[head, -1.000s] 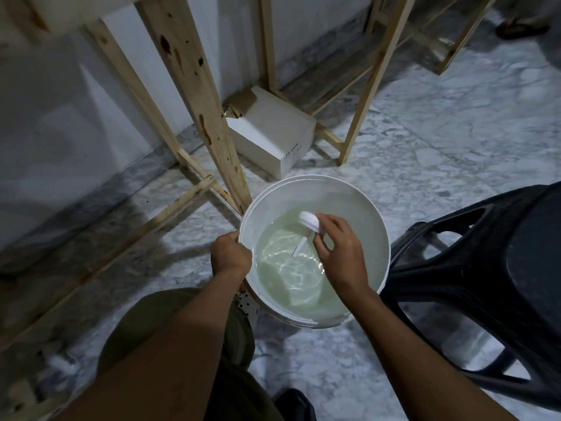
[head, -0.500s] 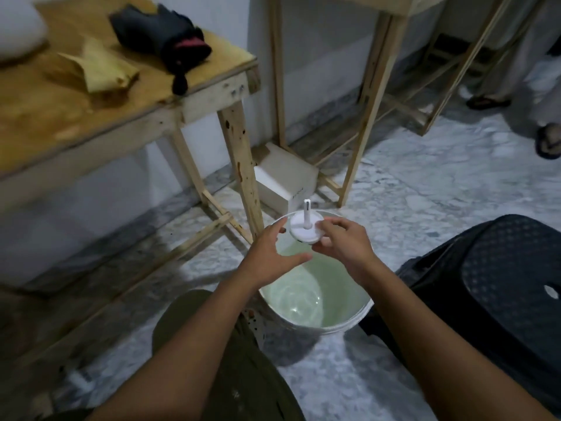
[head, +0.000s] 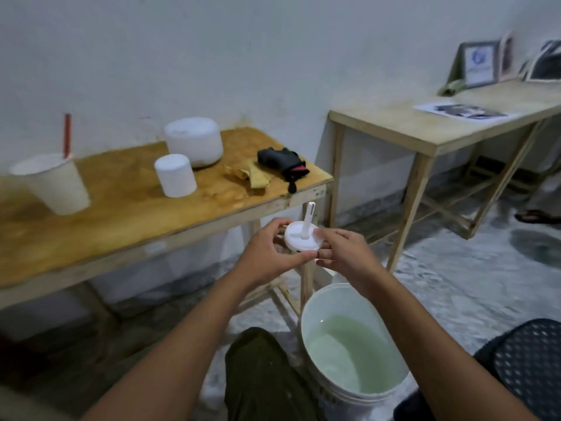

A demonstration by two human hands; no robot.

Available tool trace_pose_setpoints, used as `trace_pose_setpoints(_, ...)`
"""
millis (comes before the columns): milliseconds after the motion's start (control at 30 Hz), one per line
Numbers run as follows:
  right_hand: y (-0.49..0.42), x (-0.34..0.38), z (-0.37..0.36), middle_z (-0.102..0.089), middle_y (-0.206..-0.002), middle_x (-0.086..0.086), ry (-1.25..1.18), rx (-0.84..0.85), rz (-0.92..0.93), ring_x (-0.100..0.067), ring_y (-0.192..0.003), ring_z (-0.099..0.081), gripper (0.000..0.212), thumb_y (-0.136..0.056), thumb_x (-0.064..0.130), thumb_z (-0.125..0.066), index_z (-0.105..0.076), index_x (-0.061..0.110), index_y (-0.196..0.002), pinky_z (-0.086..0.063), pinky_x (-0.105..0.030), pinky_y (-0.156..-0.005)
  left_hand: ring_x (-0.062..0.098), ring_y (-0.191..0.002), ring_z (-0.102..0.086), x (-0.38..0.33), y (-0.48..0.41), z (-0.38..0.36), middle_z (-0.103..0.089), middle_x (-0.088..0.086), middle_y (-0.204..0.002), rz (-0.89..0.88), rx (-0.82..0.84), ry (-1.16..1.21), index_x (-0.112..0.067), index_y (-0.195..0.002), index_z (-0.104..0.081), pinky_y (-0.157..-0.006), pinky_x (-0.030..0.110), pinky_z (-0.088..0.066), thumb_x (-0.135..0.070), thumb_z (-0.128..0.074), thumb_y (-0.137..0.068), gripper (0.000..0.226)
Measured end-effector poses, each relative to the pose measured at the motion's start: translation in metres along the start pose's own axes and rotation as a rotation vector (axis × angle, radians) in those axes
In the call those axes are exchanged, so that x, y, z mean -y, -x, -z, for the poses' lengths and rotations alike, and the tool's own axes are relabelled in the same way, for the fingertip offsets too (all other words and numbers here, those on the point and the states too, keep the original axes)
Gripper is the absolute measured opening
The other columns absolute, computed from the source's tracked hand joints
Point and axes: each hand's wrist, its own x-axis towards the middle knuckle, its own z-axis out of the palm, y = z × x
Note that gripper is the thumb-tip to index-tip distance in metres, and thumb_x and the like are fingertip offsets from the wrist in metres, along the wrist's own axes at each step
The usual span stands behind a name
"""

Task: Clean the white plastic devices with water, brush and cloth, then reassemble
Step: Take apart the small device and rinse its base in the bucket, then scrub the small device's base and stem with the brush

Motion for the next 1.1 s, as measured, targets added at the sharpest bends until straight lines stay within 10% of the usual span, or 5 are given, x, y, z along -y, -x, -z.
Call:
trace_pose_setpoints(200,0.02,0.056,-0.058,-0.069,-0.066,0.003,0.087,0.111,0.104,-0.007,-0.06,-0.066,0.024,-0.095,0.022,-0.061,-0.069,0.003,-0.108,-0.053,-0.025,-0.062,0.005,-0.101,-0.061,-0.026,0.015,0.074,-0.062,-0.012,-0.118,-0.035,-0.143,-0.054,-0.029,-0.126,-0.053,-0.082,0.022,-0.054,-0.048,-0.086,-0.067,0.07)
trace_pose_setpoints(567,0.003,0.078,-0.163,-0.072,-0.103,-0.008,0.167,0.189,0.118,-0.015,-0.085,-0.07,0.028,-0.093,0.021,-0.065,-0.066,0.008,-0.117,-0.058,-0.026,-0.07,0.006,-0.092,-0.058,-0.001,0.029,0.166,-0.06,-0.009,-0.111,0.056,-0.367,-0.185,-0.023,-0.121,-0.061,-0.073,0.019,-0.047,-0.048,-0.085,-0.066,0.065)
trace_pose_setpoints(1100,-0.051,0.06,-0.276,-0.071,-0.093,0.002,0.495,0.273,0.243,-0.016,-0.092,-0.064,0.019,-0.095,0.022,-0.06,-0.073,0.017,-0.108,-0.056,-0.034,-0.086,0.011,-0.091,-0.057,0.069,0.03,0.24,-0.06,-0.006,-0.104,0.271,-0.55,-0.29,-0.017,-0.123,-0.066,-0.076,0.028,-0.051,-0.05,-0.084,-0.066,0.069)
